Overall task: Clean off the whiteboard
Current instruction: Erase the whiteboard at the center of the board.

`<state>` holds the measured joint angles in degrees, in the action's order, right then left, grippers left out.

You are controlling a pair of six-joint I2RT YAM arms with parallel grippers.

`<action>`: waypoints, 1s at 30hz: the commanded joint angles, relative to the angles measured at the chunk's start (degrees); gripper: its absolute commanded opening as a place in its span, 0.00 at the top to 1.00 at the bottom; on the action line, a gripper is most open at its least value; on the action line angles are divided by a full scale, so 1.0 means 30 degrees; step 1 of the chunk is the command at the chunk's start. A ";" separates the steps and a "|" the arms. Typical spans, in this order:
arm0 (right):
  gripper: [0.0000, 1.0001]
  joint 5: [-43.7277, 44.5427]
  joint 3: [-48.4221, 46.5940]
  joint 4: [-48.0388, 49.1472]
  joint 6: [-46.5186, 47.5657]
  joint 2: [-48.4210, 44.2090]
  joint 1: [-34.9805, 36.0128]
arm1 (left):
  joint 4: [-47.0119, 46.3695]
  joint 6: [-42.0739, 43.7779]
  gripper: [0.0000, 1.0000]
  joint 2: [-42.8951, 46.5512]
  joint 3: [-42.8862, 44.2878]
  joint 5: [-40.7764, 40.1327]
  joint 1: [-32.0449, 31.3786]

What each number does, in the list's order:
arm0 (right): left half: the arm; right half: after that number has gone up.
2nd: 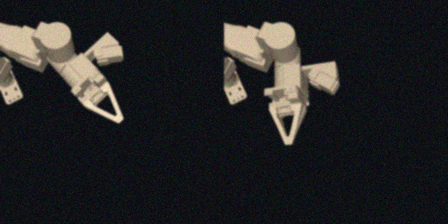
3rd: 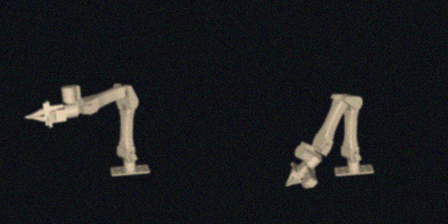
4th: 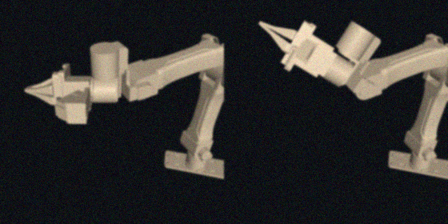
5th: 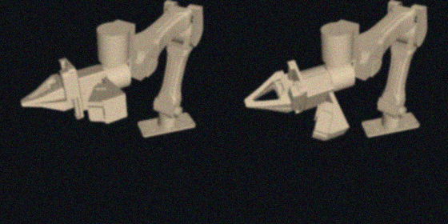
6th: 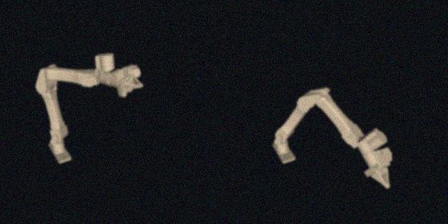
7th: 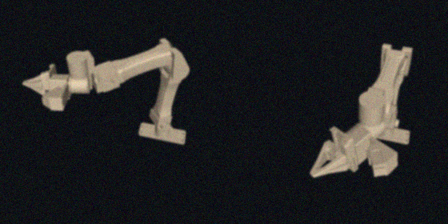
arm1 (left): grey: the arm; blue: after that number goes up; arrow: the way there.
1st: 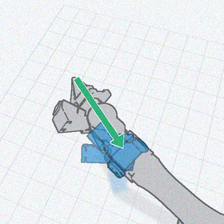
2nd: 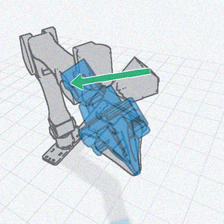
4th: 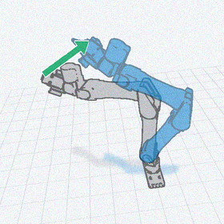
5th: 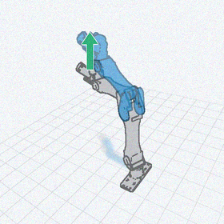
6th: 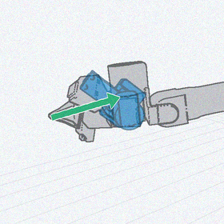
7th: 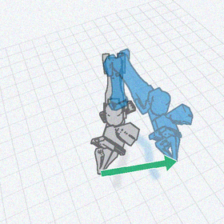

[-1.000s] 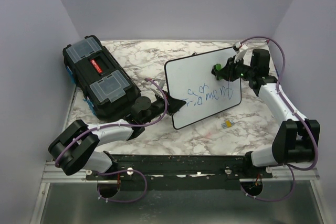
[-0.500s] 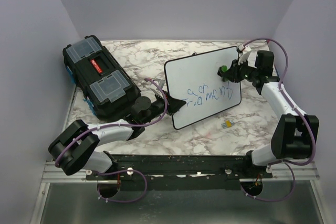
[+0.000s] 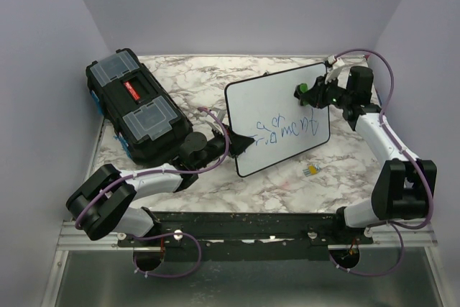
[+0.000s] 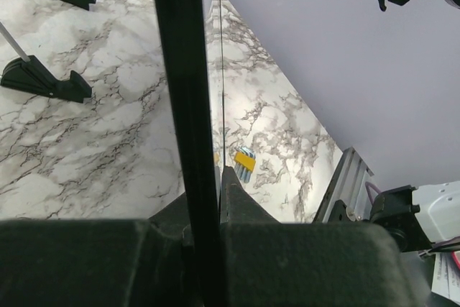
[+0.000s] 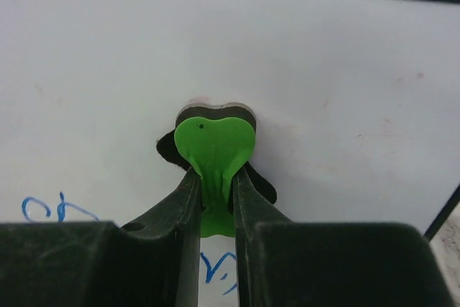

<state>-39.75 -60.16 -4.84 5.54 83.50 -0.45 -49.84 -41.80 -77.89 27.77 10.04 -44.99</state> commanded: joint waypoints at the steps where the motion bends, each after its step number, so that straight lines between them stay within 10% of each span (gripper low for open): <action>1: 0.99 0.4341 -0.0479 0.3014 -0.1794 0.0012 0.0002 | -0.1494 0.1511 1.00 0.0634 0.0610 0.1845 -0.0356; 7: 0.99 0.5804 -0.0309 0.3018 -0.2471 0.0844 -0.0949 | -0.1380 0.1659 1.00 0.0739 0.0622 0.1876 -0.0356; 14: 0.99 -0.1540 -0.1163 0.2711 -0.2107 0.0902 -0.0438 | -0.1549 0.1578 1.00 0.0450 0.0774 0.1959 -0.0366; 30: 0.99 -0.0766 -0.2698 -0.3385 0.2706 -0.0306 0.8659 | -0.1066 0.1409 1.00 0.0562 0.0963 0.1684 -0.0383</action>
<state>-44.51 -70.81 -11.88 12.73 84.27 24.99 -48.66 -43.81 -77.89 27.83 9.17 -44.62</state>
